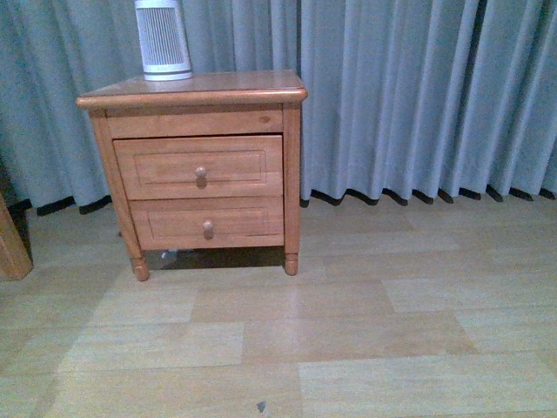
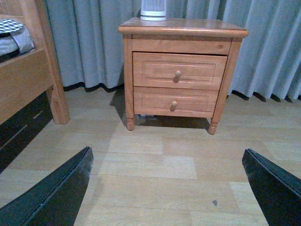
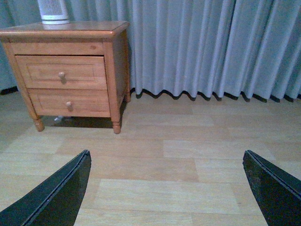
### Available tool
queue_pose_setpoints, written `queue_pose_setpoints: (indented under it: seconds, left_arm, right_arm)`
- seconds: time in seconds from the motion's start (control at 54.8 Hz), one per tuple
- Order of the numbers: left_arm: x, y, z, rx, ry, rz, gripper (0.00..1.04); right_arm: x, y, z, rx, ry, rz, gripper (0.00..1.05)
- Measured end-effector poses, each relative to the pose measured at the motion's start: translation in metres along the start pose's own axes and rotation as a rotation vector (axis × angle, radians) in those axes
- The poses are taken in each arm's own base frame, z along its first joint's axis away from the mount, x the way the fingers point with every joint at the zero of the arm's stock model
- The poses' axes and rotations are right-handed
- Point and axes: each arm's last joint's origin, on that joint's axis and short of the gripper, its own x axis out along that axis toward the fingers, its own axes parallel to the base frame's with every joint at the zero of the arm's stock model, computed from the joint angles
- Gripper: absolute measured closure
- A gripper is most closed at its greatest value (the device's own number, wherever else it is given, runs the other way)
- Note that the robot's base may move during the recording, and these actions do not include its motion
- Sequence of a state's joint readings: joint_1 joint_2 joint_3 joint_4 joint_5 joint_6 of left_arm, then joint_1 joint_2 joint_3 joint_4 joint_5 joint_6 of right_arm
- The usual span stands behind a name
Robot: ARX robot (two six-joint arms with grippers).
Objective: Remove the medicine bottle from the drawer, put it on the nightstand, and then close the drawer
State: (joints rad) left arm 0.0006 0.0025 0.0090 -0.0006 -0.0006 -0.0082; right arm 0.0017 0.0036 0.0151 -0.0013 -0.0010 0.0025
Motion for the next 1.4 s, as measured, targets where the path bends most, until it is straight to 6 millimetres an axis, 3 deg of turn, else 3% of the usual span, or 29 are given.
queue_pose_setpoints:
  seconds: [1.405]
  left_arm:
    - [0.0000,0.0000,0.0000,0.000,0.000,0.000,0.06]
  right_arm:
    - [0.0000,0.0000,0.0000,0.000,0.000,0.000,0.07]
